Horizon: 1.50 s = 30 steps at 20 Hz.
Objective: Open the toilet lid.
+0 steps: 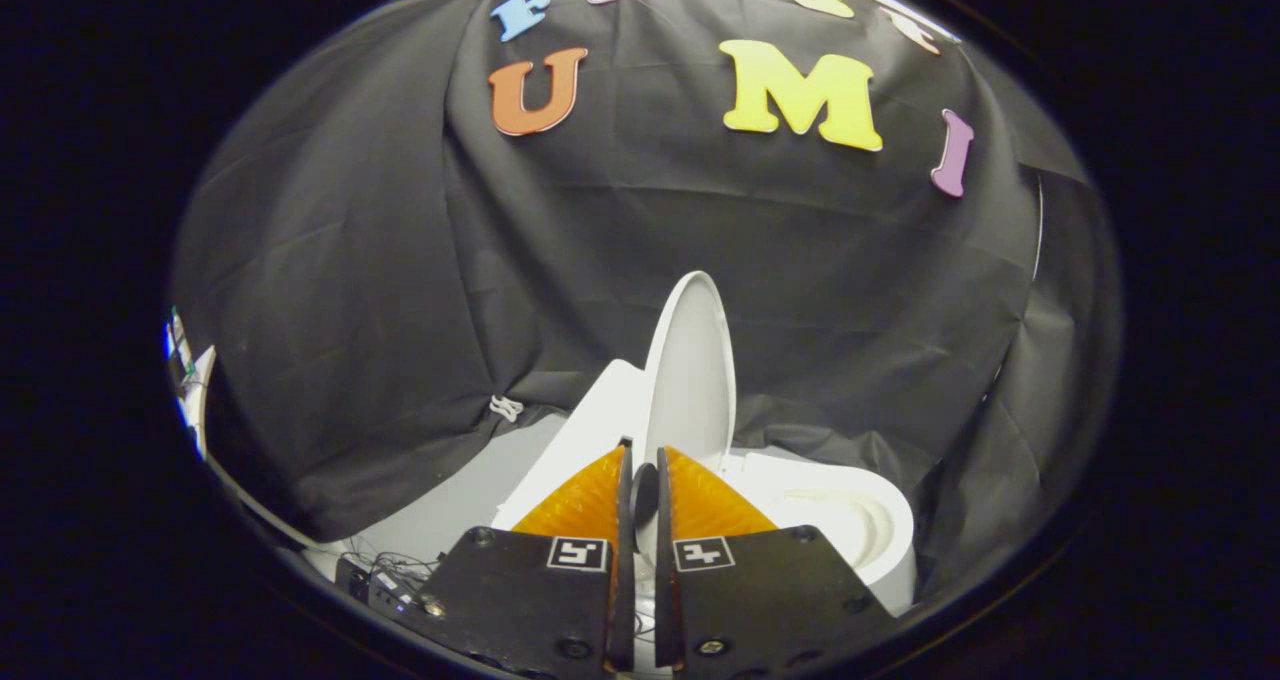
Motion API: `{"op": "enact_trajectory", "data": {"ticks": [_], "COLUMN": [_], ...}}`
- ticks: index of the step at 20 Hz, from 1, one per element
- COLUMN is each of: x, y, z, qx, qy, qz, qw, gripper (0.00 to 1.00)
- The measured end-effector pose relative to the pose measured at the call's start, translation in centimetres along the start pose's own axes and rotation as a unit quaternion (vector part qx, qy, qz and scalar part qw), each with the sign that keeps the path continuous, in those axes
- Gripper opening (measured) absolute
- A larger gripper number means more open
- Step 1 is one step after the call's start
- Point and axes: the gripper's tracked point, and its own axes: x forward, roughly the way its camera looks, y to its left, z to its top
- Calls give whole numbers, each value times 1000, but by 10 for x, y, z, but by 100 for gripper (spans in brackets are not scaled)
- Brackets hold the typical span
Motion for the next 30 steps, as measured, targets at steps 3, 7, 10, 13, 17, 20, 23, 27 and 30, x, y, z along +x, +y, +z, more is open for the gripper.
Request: {"op": "enact_trajectory", "data": {"ticks": [3, 7, 10, 13, 17, 20, 23, 27, 30], "x": [2, 5, 5, 3, -25, -51, -68, -85, -98], "y": [7, 19, 16, 19, 15, -15, -52, -112, -156], "z": [-1, -2, -1, -8, -16, -16, -34, -58, -78], "qx": [3, 8, 0, -48, -10, -4, 10, 44, 50], "qy": [0, -2, -15, -14, -6, -34, -39, -50, -64], "qz": [1, 9, 5, 21, 85, 87, 85, 70, 53], "qw": [1000, 1000, 1000, 999, 996, 996, 996, 995, 995], "gripper": [11, 11, 13, 26, 43, 55, 80, 81, 80]}}
